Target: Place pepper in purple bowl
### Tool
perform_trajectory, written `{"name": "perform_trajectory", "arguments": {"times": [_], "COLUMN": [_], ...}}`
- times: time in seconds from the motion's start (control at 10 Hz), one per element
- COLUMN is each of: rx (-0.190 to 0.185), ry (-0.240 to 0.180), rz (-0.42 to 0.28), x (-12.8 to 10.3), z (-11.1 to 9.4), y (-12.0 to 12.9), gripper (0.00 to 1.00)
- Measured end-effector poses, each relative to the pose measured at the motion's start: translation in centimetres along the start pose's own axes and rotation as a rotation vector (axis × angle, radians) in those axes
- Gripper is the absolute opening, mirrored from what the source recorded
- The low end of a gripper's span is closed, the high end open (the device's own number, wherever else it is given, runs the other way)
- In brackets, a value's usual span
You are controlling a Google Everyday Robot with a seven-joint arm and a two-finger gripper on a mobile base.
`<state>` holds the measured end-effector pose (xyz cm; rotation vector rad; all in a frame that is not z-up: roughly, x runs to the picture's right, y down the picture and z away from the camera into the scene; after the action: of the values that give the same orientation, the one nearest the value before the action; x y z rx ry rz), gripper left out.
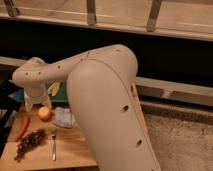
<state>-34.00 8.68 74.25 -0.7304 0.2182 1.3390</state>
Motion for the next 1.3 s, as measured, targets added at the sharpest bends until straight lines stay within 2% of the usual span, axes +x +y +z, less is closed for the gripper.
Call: {"name": "perform_trajectory", "arguments": {"times": [0.2,0.7,0.8,1.1,1.3], "rx": [-0.017,-0.022,-0.034,-0.075,-0.099], "ry": [0.004,0.005,0.010,0.035,0.055], "rz": [-0.032,-0.037,-0.043,-0.085,-0.095], "x": [0.4,0.3,-0.1,-0.9,-1.1], "z": [0.5,0.8,1.3,3.4,4.9], "y": [1.4,1.4,1.9,5.5,6.5], "gripper": [0.65,0.65,0.65,0.65,0.65]}}
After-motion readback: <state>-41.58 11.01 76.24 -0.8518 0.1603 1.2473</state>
